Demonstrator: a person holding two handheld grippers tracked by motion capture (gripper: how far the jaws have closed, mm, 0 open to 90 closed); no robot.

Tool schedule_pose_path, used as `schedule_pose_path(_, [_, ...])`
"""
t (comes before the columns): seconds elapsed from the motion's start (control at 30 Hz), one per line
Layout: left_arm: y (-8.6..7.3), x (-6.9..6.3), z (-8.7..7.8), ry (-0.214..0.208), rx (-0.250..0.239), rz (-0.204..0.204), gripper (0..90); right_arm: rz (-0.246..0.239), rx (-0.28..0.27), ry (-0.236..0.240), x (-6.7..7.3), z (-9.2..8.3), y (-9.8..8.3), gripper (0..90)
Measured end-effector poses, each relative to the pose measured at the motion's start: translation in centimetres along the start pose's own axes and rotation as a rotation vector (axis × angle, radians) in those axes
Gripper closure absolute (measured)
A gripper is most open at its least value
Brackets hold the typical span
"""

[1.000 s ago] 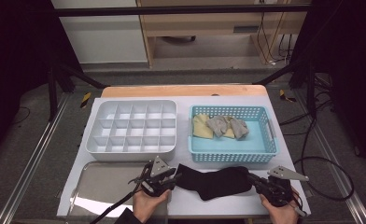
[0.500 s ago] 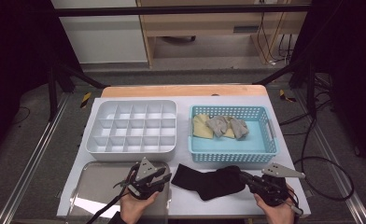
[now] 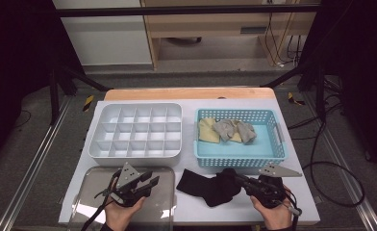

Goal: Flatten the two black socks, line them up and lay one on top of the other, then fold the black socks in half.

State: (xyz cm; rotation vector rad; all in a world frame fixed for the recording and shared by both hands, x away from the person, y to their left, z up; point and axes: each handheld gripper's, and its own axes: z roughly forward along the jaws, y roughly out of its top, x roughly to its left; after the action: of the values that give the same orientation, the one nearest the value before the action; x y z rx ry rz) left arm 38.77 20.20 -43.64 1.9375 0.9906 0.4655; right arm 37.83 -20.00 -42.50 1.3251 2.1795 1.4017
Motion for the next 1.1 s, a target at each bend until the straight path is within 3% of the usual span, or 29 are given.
schedule_pose_path(0.37, [-0.6,1.7,-1.1,0.045,-0.013,-0.036,63.3,-0.013,0.032,-0.016,1.9,2.9,1.4,84.2])
schedule_pose_path(0.93, [-0.8,2.5,-1.7,0.063,-0.023,-0.058,63.1,-0.065,0.092,-0.014,5.4,7.2,2.2,83.6])
schedule_pose_path(1.1, [-0.9,2.7,-1.7,0.07,-0.025,-0.068,63.0,-0.082,0.108,-0.049,6.3,8.8,2.2,83.4])
